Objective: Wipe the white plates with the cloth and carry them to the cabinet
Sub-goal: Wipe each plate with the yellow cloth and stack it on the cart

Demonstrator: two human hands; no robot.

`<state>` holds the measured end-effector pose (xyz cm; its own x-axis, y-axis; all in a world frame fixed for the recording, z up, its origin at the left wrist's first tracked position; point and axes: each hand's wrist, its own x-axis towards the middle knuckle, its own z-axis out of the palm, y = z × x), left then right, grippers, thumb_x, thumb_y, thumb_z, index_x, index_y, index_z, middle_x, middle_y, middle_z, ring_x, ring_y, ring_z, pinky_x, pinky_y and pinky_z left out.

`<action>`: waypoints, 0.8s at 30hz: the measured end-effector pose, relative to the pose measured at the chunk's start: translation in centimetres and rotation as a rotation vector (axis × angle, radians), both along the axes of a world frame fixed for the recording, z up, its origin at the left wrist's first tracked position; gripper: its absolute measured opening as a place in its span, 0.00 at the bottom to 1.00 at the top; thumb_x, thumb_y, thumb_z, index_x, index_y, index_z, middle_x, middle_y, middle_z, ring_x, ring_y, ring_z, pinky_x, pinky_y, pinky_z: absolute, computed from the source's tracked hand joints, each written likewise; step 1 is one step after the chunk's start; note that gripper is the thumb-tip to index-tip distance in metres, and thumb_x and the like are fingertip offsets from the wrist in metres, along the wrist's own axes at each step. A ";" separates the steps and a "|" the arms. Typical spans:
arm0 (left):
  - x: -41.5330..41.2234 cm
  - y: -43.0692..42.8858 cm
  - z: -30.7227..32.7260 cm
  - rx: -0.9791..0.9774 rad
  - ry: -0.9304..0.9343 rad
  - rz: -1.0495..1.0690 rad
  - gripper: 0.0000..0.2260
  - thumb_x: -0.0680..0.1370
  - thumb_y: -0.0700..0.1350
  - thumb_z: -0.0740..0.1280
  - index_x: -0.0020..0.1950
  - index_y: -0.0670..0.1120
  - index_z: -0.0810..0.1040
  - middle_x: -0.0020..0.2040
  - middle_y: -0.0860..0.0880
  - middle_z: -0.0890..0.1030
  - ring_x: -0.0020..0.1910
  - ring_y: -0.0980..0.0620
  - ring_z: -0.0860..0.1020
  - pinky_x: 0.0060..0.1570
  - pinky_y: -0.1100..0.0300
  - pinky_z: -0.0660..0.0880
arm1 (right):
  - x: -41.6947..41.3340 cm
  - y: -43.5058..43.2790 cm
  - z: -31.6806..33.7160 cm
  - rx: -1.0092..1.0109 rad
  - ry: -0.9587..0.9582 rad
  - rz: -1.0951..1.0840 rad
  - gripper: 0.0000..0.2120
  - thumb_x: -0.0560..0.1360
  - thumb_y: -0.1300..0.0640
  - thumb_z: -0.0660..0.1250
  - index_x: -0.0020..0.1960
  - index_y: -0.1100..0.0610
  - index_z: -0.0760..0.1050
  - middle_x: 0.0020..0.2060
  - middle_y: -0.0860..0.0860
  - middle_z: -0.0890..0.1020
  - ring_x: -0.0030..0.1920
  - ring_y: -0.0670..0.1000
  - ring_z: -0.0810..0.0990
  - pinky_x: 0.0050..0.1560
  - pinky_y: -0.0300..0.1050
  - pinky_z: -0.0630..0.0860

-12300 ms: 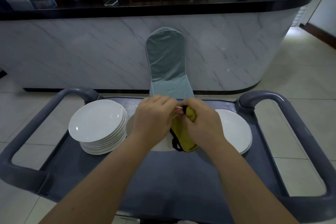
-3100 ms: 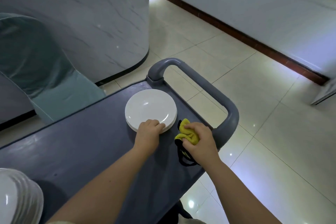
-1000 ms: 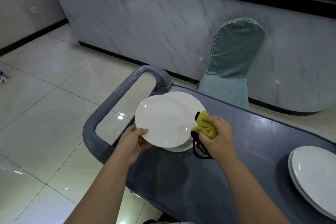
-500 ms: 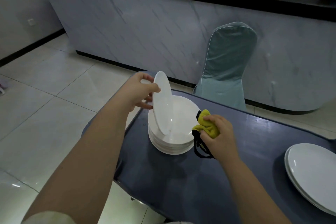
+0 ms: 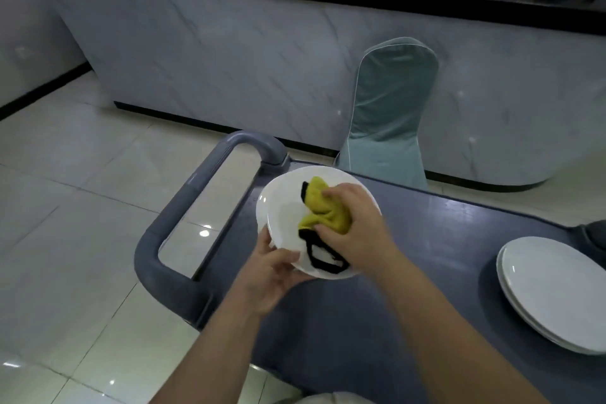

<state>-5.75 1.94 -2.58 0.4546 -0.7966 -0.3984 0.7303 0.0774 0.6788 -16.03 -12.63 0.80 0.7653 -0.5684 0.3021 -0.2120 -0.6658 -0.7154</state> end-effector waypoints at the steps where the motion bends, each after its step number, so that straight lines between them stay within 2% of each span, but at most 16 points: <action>1: -0.4 -0.4 0.1 -0.040 -0.016 -0.023 0.32 0.70 0.26 0.62 0.68 0.52 0.72 0.62 0.38 0.78 0.57 0.37 0.79 0.46 0.36 0.78 | 0.0 0.7 -0.5 -0.064 0.065 0.013 0.25 0.67 0.56 0.76 0.63 0.53 0.76 0.63 0.51 0.74 0.68 0.54 0.67 0.70 0.53 0.62; 3: -0.9 -0.9 0.4 -0.090 -0.049 -0.049 0.32 0.71 0.25 0.60 0.70 0.52 0.70 0.63 0.38 0.77 0.60 0.34 0.77 0.51 0.31 0.75 | -1.2 1.5 -1.1 -0.110 0.123 -0.059 0.26 0.67 0.52 0.72 0.65 0.45 0.74 0.69 0.46 0.68 0.73 0.56 0.58 0.74 0.56 0.55; 5: -1.2 -1.3 0.7 -0.087 -0.074 -0.053 0.34 0.72 0.24 0.59 0.71 0.53 0.69 0.63 0.40 0.78 0.61 0.33 0.76 0.52 0.30 0.74 | -3.3 1.6 -1.2 0.016 0.116 -0.181 0.26 0.65 0.48 0.67 0.63 0.36 0.72 0.73 0.43 0.60 0.73 0.51 0.53 0.72 0.50 0.55; 6: -1.5 -1.6 0.8 -0.082 -0.083 -0.061 0.35 0.71 0.24 0.60 0.71 0.54 0.69 0.63 0.41 0.78 0.61 0.34 0.76 0.52 0.32 0.76 | -4.2 1.4 -1.2 0.084 0.098 -0.237 0.26 0.65 0.47 0.65 0.62 0.34 0.72 0.74 0.43 0.59 0.73 0.50 0.53 0.71 0.49 0.56; 8: -2.7 -2.2 1.1 -0.085 -0.102 -0.096 0.37 0.67 0.26 0.64 0.70 0.56 0.70 0.63 0.42 0.78 0.61 0.36 0.77 0.50 0.36 0.78 | -5.1 0.9 -1.1 0.100 0.083 -0.358 0.24 0.69 0.43 0.65 0.65 0.36 0.71 0.72 0.46 0.62 0.71 0.52 0.58 0.69 0.48 0.59; 10: -4.0 -2.9 1.5 -0.088 -0.133 -0.134 0.36 0.65 0.28 0.65 0.67 0.57 0.71 0.62 0.43 0.78 0.59 0.38 0.78 0.48 0.38 0.79 | -4.8 0.8 -0.6 -0.005 0.090 -0.481 0.23 0.73 0.41 0.66 0.68 0.42 0.71 0.66 0.49 0.69 0.65 0.54 0.65 0.67 0.51 0.63; 11: -4.4 -3.3 1.6 -0.093 -0.146 -0.149 0.35 0.65 0.27 0.65 0.66 0.57 0.72 0.61 0.42 0.78 0.59 0.38 0.78 0.48 0.38 0.79 | -4.5 0.8 -0.3 -0.088 0.063 -0.511 0.23 0.74 0.43 0.67 0.68 0.44 0.72 0.63 0.50 0.72 0.62 0.54 0.67 0.66 0.52 0.65; 14: -4.5 -3.6 1.7 -0.161 -0.145 -0.187 0.34 0.68 0.26 0.64 0.67 0.55 0.72 0.62 0.41 0.77 0.60 0.37 0.77 0.46 0.38 0.79 | -5.2 0.9 -0.1 -0.280 -0.054 -0.372 0.18 0.73 0.51 0.71 0.63 0.50 0.79 0.59 0.54 0.76 0.58 0.56 0.73 0.62 0.52 0.68; 16: -4.2 -3.6 1.7 -0.193 -0.124 -0.203 0.34 0.67 0.28 0.64 0.67 0.55 0.72 0.62 0.42 0.78 0.59 0.38 0.78 0.44 0.41 0.79 | -7.6 0.6 -1.0 -0.411 -0.039 -0.204 0.17 0.72 0.53 0.71 0.60 0.52 0.80 0.58 0.55 0.77 0.58 0.57 0.74 0.61 0.51 0.69; 18: -4.6 -3.9 1.6 -0.168 -0.105 -0.216 0.34 0.65 0.29 0.64 0.66 0.56 0.73 0.61 0.45 0.80 0.57 0.41 0.80 0.43 0.43 0.79 | -10.8 -0.7 -1.7 -0.555 0.023 -0.163 0.16 0.71 0.54 0.72 0.58 0.53 0.82 0.57 0.57 0.78 0.57 0.58 0.74 0.59 0.54 0.71; 21: -6.5 -4.4 1.3 -0.133 -0.088 -0.274 0.33 0.63 0.30 0.63 0.63 0.57 0.76 0.58 0.48 0.81 0.53 0.46 0.81 0.45 0.40 0.80 | -13.6 -4.1 -0.6 -0.639 0.072 -0.404 0.15 0.71 0.55 0.74 0.57 0.54 0.83 0.55 0.60 0.79 0.53 0.61 0.74 0.54 0.60 0.73; 24: -8.2 -5.1 1.1 -0.167 -0.115 -0.389 0.32 0.65 0.30 0.63 0.63 0.55 0.74 0.59 0.47 0.80 0.55 0.45 0.80 0.50 0.33 0.76 | -11.4 -5.5 1.5 -0.552 0.038 -0.665 0.16 0.74 0.53 0.72 0.61 0.53 0.80 0.58 0.58 0.78 0.55 0.63 0.73 0.57 0.59 0.71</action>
